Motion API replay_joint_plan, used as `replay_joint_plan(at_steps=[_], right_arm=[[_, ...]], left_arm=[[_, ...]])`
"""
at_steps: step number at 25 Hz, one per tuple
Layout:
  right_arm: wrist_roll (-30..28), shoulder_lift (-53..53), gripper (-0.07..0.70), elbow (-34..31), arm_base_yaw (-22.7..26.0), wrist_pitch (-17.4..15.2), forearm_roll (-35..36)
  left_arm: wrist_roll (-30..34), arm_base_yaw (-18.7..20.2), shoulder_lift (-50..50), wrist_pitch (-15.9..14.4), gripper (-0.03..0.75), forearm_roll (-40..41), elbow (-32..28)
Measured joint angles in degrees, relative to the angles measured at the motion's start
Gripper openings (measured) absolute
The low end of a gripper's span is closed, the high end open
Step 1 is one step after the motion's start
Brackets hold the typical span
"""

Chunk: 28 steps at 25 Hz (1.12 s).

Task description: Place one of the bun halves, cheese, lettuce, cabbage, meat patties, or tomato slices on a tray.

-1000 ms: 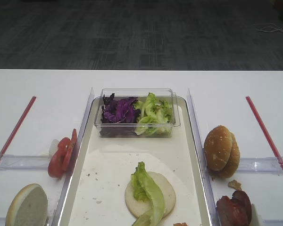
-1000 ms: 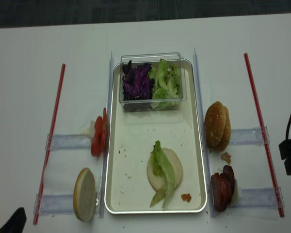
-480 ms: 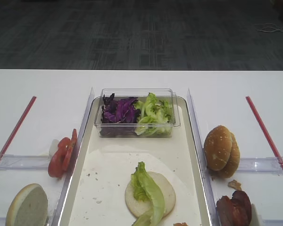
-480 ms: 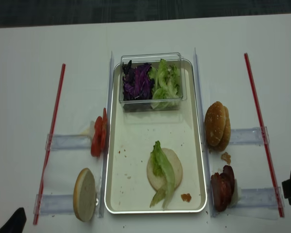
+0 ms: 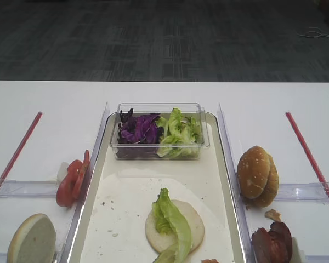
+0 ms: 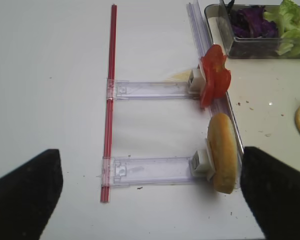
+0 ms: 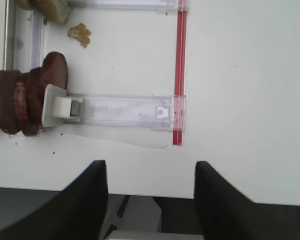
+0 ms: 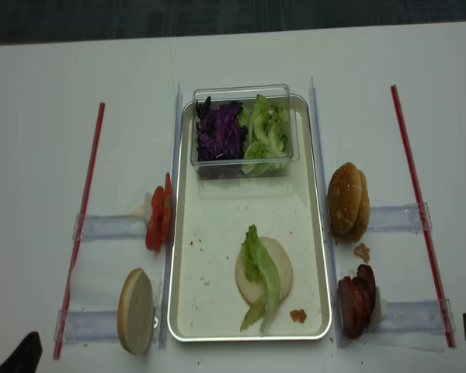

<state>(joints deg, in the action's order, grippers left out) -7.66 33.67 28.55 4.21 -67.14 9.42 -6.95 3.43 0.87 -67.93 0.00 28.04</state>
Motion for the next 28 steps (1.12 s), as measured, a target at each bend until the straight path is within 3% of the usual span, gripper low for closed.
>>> replay_joint_plan(at_steps=[10,28], right_arm=[[0.0,-7.84,0.438,-1.83,0.0,2.35,-0.02],[0.0,-21.39,0.437,-1.83,0.08,2.35,-0.15]], left_arm=[[0.0,0.0,0.0,0.0,0.671,0.0,0.0],[0.0,0.0,0.0,0.0,0.671,0.0,0.0]])
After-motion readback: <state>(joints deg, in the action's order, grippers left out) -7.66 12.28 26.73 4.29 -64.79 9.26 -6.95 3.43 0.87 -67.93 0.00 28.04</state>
